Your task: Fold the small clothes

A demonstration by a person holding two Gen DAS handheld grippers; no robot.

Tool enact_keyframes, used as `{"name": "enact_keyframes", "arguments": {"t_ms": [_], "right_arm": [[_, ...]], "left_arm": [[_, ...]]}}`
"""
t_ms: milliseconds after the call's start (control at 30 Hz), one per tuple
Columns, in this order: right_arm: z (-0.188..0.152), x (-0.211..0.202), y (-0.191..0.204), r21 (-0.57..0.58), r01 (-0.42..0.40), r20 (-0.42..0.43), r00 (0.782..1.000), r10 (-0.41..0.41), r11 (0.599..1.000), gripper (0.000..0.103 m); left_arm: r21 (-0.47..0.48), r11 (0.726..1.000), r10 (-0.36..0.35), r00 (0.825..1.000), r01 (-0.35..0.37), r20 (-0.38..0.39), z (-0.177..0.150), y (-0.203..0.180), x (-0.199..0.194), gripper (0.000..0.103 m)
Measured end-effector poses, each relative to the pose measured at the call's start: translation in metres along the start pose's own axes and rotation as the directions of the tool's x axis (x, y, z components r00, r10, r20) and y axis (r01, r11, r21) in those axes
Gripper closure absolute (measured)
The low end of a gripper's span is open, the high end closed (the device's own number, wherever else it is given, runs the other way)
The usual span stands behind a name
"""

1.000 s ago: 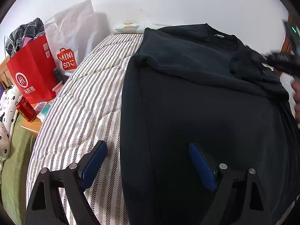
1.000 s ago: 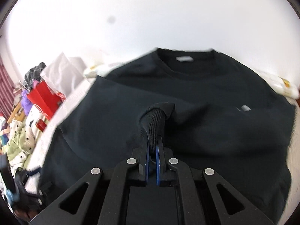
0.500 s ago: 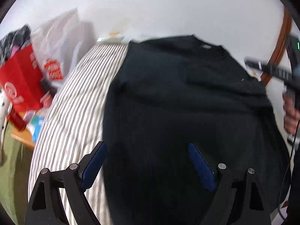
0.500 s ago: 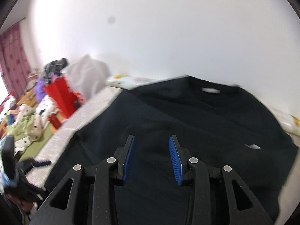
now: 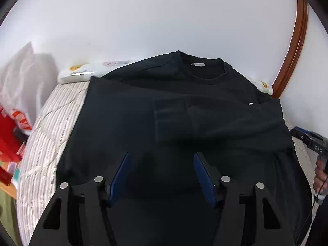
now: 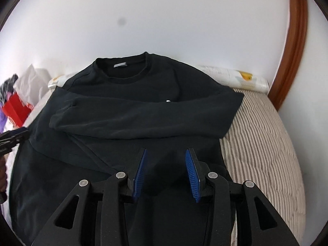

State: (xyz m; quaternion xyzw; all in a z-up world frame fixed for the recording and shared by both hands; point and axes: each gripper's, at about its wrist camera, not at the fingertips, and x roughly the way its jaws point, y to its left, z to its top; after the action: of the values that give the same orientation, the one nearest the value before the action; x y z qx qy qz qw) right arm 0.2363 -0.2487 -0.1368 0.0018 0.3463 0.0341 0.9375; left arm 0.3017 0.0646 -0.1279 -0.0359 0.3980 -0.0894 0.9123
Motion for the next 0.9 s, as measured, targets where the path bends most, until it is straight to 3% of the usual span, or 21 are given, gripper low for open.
{"name": "enact_keyframes", "arguments": {"t_ms": [233,467,533,567,600,767,900], "right_arm": [[0.003,0.018,-0.008,0.037,-0.013,0.053,0.999,0.011,0.999,0.059],[-0.001,0.026,-0.007,0.036,-0.038,0.069,0.997,0.036,0.999,0.059],[-0.001,0.025,-0.008,0.039,-0.048,0.078,0.996,0.045,0.998,0.059],[-0.001,0.025,-0.009,0.045,-0.048,0.080,0.996,0.045,0.998,0.059],[-0.001,0.025,-0.010,0.049,-0.052,0.079,0.996,0.048,0.997,0.058],[0.000,0.024,-0.017,0.088,-0.040,0.094,0.995,0.031,0.995,0.058],[0.006,0.023,-0.025,0.123,-0.002,0.079,0.997,-0.008,0.992,0.058]], "left_arm": [[-0.033,0.999,-0.007,0.999,0.005,-0.048,0.025,-0.003,0.048,0.055],[-0.073,0.996,-0.060,0.995,0.055,-0.076,0.025,0.006,0.078,0.065],[-0.058,0.998,-0.042,0.997,0.039,-0.063,0.025,0.000,0.079,0.071],[-0.050,0.999,-0.022,0.998,0.019,-0.051,0.025,-0.001,0.079,0.085],[-0.036,0.999,0.007,0.999,-0.008,-0.037,0.026,-0.003,0.078,0.093],[-0.085,0.996,-0.010,0.999,0.014,0.046,0.039,0.012,0.039,0.094],[-0.093,0.993,0.088,0.985,-0.075,0.147,0.042,0.036,-0.010,0.094]]}}
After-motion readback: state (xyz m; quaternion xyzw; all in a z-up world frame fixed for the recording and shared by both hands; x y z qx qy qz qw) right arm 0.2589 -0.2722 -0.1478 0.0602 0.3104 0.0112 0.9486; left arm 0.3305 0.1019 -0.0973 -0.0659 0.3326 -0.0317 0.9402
